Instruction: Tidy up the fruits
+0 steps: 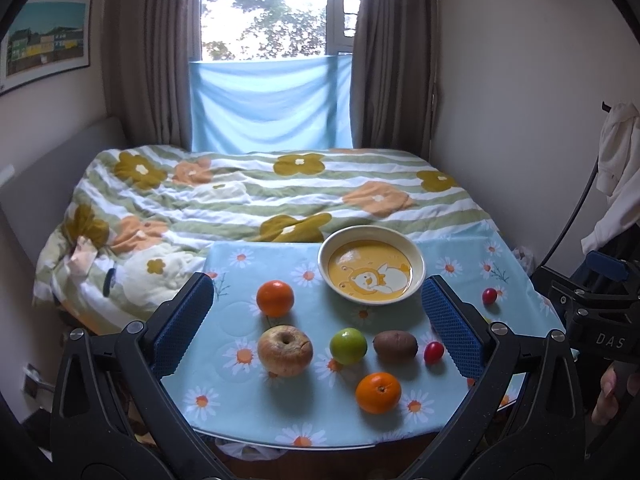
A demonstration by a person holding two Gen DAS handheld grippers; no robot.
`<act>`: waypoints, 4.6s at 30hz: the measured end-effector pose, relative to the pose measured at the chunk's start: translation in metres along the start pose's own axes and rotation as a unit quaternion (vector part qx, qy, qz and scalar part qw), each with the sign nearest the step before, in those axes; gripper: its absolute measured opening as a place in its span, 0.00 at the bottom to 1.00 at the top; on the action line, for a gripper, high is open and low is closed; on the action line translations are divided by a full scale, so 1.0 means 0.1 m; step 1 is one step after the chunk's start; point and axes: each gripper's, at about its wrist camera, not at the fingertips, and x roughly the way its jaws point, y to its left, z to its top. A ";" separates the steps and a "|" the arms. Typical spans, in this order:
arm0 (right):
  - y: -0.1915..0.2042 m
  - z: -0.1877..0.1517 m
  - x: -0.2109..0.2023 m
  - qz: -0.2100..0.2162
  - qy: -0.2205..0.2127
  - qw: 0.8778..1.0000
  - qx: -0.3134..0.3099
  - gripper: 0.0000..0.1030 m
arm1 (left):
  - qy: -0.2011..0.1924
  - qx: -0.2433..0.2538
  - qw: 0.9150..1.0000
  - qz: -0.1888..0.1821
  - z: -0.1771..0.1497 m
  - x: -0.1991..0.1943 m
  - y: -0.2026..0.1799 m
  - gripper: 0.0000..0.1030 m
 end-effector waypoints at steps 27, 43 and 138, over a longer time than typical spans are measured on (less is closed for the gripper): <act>0.09 0.01 0.03 -0.004 0.017 1.000 0.014 1.00 | 0.038 0.014 0.999 -0.027 -0.05 0.14 -0.06 1.00; -0.42 -0.35 0.85 0.031 0.084 0.996 -0.019 1.00 | 0.129 -0.021 0.991 0.001 -0.81 0.71 -0.51 1.00; -0.03 0.68 2.25 0.084 0.116 0.989 0.029 0.52 | 0.165 0.070 0.978 -0.105 0.37 2.94 -0.41 0.61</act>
